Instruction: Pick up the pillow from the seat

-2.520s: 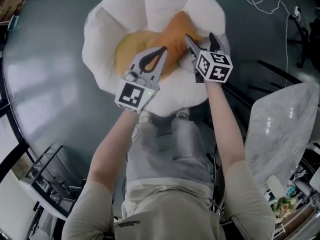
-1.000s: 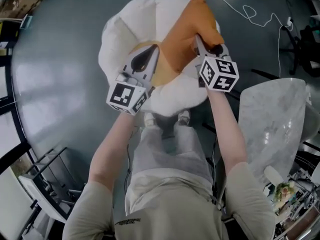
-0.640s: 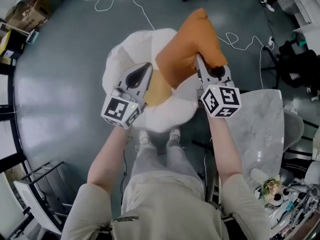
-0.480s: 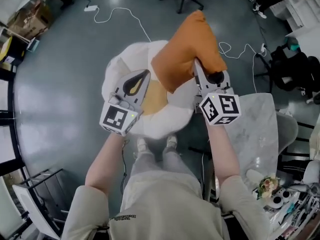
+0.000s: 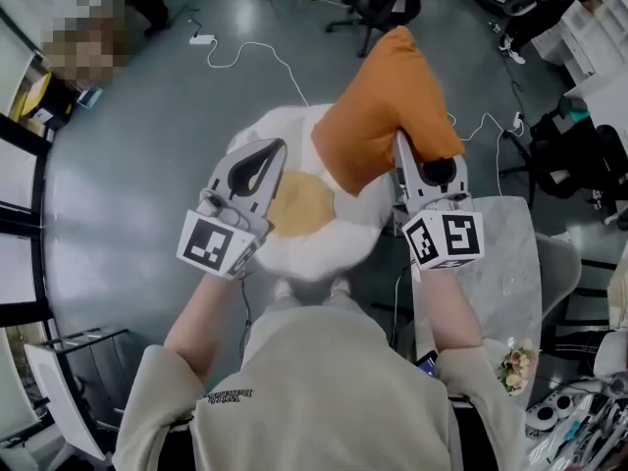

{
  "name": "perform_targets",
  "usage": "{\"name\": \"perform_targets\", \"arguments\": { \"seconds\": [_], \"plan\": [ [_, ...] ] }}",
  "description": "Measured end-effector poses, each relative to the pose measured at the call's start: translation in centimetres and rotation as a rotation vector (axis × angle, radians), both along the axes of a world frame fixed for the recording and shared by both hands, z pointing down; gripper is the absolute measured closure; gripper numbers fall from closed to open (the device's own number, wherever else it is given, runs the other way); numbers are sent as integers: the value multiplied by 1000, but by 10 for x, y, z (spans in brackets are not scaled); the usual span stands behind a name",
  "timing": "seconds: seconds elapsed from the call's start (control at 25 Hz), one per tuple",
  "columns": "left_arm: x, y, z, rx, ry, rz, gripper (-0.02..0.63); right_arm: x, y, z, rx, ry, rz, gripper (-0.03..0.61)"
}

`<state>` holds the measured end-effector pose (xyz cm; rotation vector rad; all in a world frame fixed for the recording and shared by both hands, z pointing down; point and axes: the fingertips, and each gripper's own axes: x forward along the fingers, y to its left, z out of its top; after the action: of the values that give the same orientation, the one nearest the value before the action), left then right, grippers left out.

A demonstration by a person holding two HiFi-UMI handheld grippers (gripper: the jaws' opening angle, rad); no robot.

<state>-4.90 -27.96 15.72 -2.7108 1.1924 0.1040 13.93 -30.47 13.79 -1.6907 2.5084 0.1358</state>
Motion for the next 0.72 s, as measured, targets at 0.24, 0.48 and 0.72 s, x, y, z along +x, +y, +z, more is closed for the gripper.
{"name": "perform_targets", "arguments": {
  "seconds": [0.24, 0.48, 0.72],
  "plan": [
    [-16, 32, -19, 59, -42, -67, 604, -2, 39, -17, 65, -26, -43, 388],
    [-22, 78, -9, 78, -38, -68, 604, -12, 90, -4, 114, -22, -50, 388],
    [-27, 91, 13, 22, -39, -74, 604, -9, 109, 10, 95, 6, -54, 388]
  ]
}}
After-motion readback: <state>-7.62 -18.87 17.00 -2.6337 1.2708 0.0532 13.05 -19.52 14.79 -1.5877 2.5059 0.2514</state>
